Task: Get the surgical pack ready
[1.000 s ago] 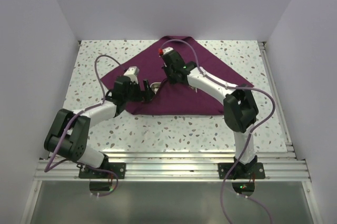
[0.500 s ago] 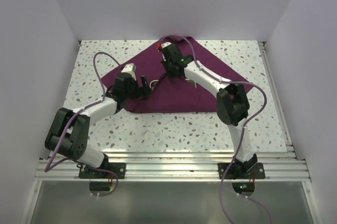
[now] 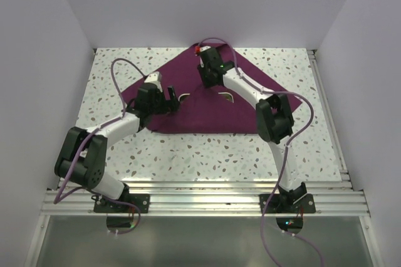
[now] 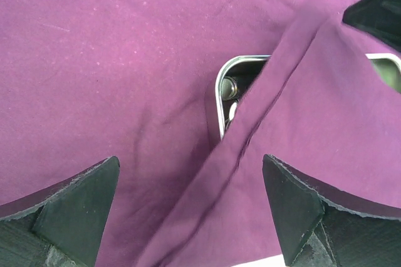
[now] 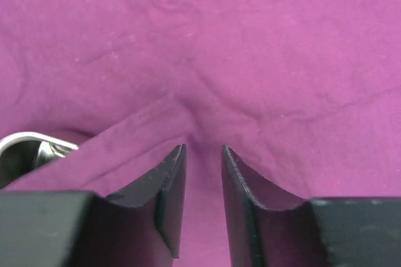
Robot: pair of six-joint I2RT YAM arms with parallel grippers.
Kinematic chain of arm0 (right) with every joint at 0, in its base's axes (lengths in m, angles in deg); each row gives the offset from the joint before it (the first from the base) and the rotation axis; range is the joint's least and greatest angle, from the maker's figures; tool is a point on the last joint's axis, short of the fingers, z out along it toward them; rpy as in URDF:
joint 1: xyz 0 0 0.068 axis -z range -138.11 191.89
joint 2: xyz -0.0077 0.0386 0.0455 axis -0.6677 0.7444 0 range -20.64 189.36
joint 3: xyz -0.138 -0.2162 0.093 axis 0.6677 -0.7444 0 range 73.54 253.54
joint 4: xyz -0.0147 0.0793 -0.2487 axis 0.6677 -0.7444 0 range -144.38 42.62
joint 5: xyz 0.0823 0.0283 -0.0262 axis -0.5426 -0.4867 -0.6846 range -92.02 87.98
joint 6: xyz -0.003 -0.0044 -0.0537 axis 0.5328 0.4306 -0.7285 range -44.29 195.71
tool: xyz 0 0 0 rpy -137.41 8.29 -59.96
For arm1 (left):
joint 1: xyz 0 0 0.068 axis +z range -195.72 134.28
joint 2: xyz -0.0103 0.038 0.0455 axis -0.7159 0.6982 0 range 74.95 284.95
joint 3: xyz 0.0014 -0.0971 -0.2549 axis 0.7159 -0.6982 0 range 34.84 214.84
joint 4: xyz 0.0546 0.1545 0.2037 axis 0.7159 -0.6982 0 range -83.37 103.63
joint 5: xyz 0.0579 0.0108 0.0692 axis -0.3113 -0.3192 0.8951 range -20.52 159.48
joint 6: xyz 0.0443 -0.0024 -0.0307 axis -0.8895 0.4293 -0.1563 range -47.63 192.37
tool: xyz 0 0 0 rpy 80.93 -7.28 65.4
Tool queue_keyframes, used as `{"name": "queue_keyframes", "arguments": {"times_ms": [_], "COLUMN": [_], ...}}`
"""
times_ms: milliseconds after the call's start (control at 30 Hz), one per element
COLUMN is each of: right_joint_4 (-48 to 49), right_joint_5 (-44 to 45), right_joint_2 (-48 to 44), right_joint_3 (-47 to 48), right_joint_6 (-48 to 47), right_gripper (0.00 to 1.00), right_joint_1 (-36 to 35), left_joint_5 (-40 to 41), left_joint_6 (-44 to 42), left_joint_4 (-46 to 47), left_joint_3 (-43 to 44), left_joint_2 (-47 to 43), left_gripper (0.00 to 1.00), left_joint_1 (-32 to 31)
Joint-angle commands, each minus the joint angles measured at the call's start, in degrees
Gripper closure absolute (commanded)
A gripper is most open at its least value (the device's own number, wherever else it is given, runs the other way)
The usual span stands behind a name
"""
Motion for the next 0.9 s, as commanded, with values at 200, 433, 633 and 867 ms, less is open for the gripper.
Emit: {"name": "queue_keyframes", "arguments": {"times_ms": [200,433,633,867], "right_joint_4": [5.35,6.15,5.45,5.18], "right_joint_5": [-10.57,-22.63,-24.39,-23.86], "right_joint_2": [-4.08,-5.24,-3.21,-1.81], "right_joint_3": [-0.36,-3.01,-2.31,-2.39], "right_joint_6": [3.38,1.62,1.62,0.74], "right_gripper": [0.48,0.51,0.53,0.53], "right_joint_1": [3.92,5.42,5.33,5.42], "left_joint_5": [-2.42,-3.04,-3.39,-3.30], "left_joint_6": [-1.51,-1.86,-1.77,-1.86], "left_joint_4": [1.82,2.88,3.23,3.23], "left_joint_3": [1.71,1.44,1.27,1.18], "left_joint_2": [1.59,2.21,2.38,2.12], "left_gripper": [0.00,0.00,0.00,0.00], "left_joint_1": [0.37,0.37,0.37,0.37]}}
